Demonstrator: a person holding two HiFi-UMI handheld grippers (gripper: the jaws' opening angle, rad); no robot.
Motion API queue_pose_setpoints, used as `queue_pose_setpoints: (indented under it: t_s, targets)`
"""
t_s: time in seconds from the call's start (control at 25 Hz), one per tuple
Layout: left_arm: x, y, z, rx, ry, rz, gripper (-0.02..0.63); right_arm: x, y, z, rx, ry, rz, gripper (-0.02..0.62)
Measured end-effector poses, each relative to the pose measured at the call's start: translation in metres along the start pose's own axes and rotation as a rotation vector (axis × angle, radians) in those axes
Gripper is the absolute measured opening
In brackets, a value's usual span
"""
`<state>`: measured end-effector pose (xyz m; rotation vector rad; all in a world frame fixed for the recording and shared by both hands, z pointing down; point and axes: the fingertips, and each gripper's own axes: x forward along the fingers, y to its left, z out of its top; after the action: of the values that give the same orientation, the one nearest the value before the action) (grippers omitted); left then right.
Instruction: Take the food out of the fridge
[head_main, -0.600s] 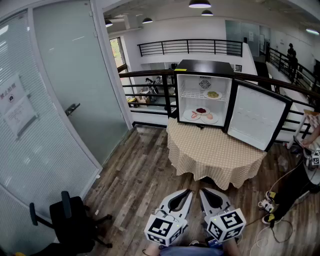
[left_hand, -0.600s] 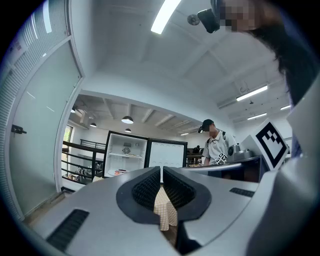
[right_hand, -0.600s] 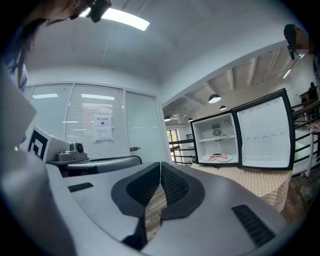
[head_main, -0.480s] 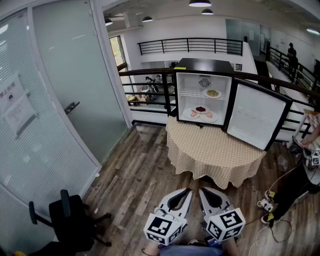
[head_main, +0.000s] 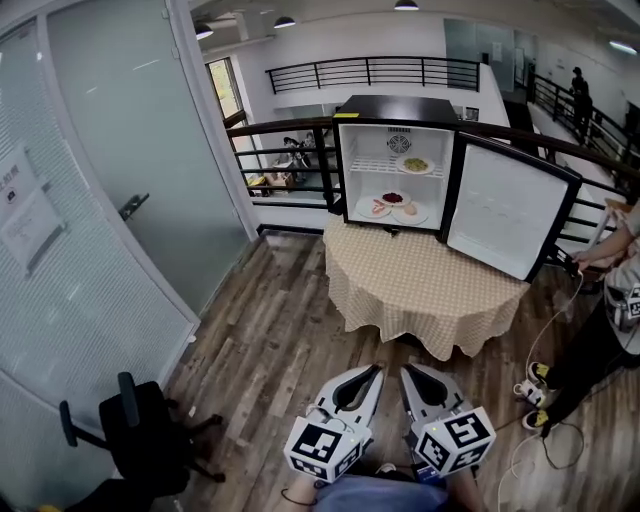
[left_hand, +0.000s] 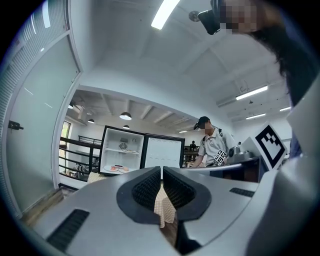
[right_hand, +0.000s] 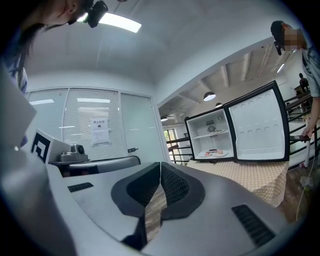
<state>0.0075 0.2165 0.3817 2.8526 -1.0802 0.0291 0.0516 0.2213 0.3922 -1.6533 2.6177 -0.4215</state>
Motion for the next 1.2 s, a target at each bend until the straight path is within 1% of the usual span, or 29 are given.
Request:
queue_pose_setpoints:
  t_s: [0.16,0.28,0.44,0.56,0.76,0.92,1.2]
  targets:
    - [0.001,-0.001,0.0,0.004,0.016,-0.007,0.018,0.001,-0.003,-0.002,0.005,0.004,0.004,0.02]
    - [0.004,0.003,-0.001,0.001,0.024,-0.008,0.018,0.005,-0.007,-0.002,-0.025,0.014,-0.003,0.02]
    - [0.017,0.016,-0.005,-0.001,0.034,0.004,0.02,0.016,-0.024,0.002,-0.077,0.03,-0.032,0.02]
    - [0.033,0.027,-0.005,0.01,0.041,-0.001,0.02,0.028,-0.04,0.009,-0.065,0.021,-0.043,0.02]
    - [0.068,0.058,0.0,-0.003,0.027,-0.005,0.018,0.063,-0.064,0.019,-0.072,0.018,-0.039,0.021]
    - [0.097,0.081,0.001,-0.006,0.035,-0.031,0.018,0.096,-0.08,0.024,-0.049,0.026,-0.038,0.02]
    - [0.155,0.142,0.015,0.003,0.041,-0.059,0.018,0.164,-0.111,0.038,-0.03,0.046,-0.055,0.02]
